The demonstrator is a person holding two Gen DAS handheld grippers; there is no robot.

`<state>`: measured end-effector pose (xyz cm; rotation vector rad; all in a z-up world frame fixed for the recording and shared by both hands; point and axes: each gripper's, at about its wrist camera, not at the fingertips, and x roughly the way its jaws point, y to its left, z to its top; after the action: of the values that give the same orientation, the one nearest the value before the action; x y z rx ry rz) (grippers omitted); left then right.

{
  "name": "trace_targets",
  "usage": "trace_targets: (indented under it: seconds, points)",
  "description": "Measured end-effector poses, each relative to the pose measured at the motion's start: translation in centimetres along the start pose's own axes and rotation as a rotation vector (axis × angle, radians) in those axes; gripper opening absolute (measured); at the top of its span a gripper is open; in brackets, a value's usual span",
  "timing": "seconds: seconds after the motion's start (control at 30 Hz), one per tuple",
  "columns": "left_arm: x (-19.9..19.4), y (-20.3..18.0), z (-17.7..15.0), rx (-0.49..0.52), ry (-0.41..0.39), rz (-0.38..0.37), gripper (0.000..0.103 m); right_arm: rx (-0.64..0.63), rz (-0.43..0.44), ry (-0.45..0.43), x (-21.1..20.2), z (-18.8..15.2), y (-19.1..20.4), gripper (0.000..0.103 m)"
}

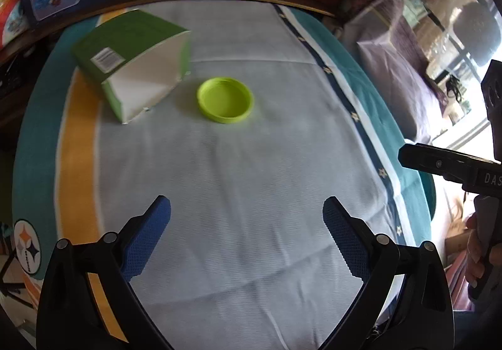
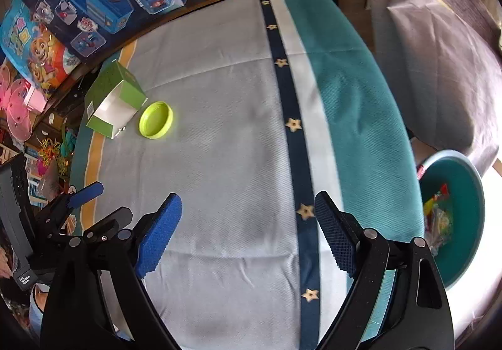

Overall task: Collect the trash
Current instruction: 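Move both grippers back from the bin toward the table, then grasp the lime-green lid with the right gripper while the left grasps the green box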

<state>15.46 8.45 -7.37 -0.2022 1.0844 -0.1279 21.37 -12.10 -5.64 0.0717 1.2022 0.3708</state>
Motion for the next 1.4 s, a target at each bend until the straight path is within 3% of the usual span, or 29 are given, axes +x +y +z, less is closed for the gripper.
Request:
trace_targets:
  seconds: [0.27, 0.63, 0.73, 0.87, 0.93, 1.2, 1.4]
  points:
    - [-0.7, 8.0, 0.8, -0.147, -0.050, 0.041, 0.098, -0.101, 0.008, 0.050, 5.5, 3.7, 6.4, 0.083]
    - [0.1, 11.7, 2.0, -0.161, -0.073, 0.084, 0.098, -0.174, -0.027, 0.070, 10.7, 6.6, 10.7, 0.083]
    - [0.3, 12.6, 2.3, -0.175, -0.074, 0.089, 0.098, -0.177, -0.039, 0.061, 11.5, 6.8, 11.1, 0.078]
    - [0.6, 13.2, 2.6, -0.193, -0.073, 0.085, 0.098, -0.209, -0.064, 0.046, 12.1, 6.8, 11.7, 0.074]
    - [0.8, 13.3, 2.8, -0.195, -0.074, 0.084, 0.098, -0.237, -0.110, 0.018, 11.9, 6.7, 12.0, 0.054]
    - [1.0, 11.8, 3.8, -0.209, -0.141, 0.105, 0.097, -0.173, -0.063, 0.048, 10.6, 6.3, 10.1, 0.053]
    - [1.8, 10.4, 5.4, -0.218, -0.165, 0.153, 0.085, -0.147, -0.028, 0.049, 9.6, 5.7, 8.7, 0.053]
